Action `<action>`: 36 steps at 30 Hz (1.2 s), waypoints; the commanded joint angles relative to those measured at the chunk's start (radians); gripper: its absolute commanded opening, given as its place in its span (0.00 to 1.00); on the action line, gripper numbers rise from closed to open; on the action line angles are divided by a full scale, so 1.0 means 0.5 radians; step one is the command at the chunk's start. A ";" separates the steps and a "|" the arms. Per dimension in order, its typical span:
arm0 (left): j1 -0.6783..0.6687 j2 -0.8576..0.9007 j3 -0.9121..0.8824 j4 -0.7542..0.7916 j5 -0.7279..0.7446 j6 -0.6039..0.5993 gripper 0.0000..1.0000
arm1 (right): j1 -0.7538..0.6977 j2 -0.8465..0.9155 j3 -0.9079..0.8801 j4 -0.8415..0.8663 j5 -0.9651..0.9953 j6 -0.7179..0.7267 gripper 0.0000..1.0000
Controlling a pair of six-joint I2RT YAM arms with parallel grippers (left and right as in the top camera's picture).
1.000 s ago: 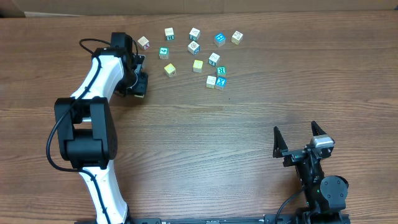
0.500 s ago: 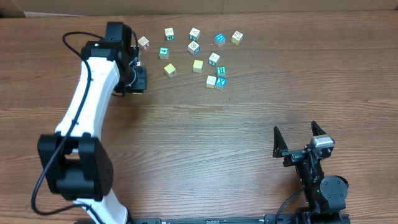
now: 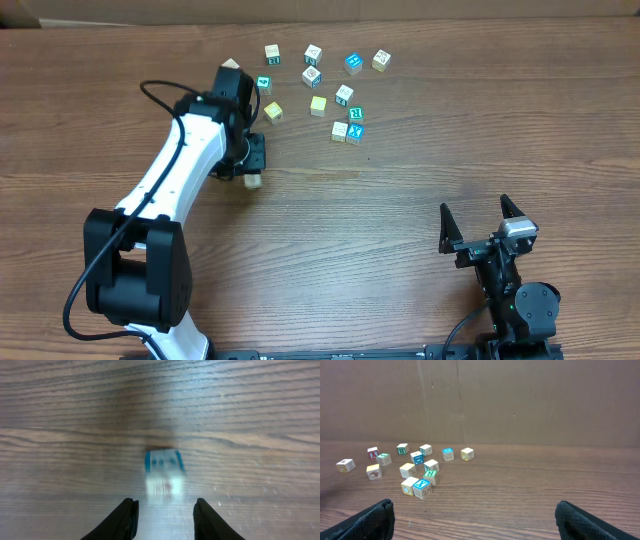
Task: Form a tower
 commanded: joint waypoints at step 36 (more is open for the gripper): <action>0.266 0.045 -0.398 0.708 -0.319 -0.694 0.56 | 0.012 -0.013 -0.021 0.005 0.020 -0.003 1.00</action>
